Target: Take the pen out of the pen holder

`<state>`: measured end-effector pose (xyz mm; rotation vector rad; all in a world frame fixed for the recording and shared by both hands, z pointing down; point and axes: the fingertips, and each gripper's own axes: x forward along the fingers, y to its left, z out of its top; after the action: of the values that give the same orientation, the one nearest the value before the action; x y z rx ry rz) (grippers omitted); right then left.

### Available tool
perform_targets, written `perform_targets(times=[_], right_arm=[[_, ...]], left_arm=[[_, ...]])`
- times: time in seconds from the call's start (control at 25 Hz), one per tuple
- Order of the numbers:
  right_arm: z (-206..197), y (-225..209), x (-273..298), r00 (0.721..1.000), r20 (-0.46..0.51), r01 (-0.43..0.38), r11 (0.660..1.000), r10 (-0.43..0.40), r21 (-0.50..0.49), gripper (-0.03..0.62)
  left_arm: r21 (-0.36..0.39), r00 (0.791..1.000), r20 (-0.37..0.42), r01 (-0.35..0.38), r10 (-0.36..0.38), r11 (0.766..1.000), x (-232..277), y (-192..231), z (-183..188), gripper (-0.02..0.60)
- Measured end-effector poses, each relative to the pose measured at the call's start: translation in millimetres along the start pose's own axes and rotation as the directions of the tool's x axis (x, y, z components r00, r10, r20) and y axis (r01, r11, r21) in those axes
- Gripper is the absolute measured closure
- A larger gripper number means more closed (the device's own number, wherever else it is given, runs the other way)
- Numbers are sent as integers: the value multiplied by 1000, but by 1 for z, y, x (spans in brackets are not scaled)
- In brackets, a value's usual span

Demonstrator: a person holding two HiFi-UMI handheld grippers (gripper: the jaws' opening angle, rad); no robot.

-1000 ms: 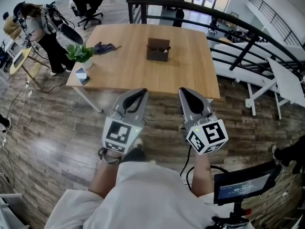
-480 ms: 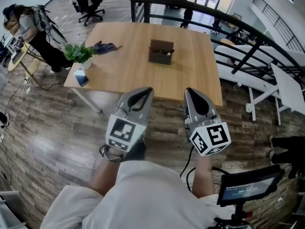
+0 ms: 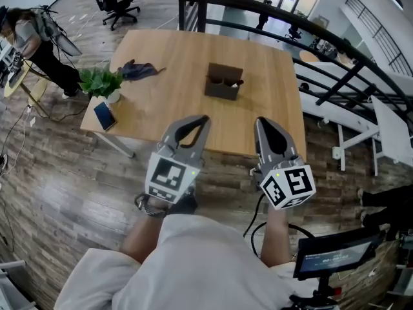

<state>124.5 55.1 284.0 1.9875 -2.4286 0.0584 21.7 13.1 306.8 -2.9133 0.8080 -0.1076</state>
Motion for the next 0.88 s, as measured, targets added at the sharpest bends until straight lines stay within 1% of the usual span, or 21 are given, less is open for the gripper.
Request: perform_targets(times=[0.4, 0.68, 0.88], right_arm=[[-2, -21, 72, 999, -36, 9, 1000, -8, 15, 591], [-11, -33, 110, 997, -71, 13, 1000, -12, 17, 591], [-18, -33, 135, 995, -102, -2, 1000, 3, 4, 591]], left_arm=[[-5, 1000, -23, 12, -12, 1000, 45, 58, -8, 581], [-15, 999, -40, 23, -23, 1000, 69, 85, -18, 581], [-25, 998, -51, 24, -26, 999, 80, 104, -26, 581]])
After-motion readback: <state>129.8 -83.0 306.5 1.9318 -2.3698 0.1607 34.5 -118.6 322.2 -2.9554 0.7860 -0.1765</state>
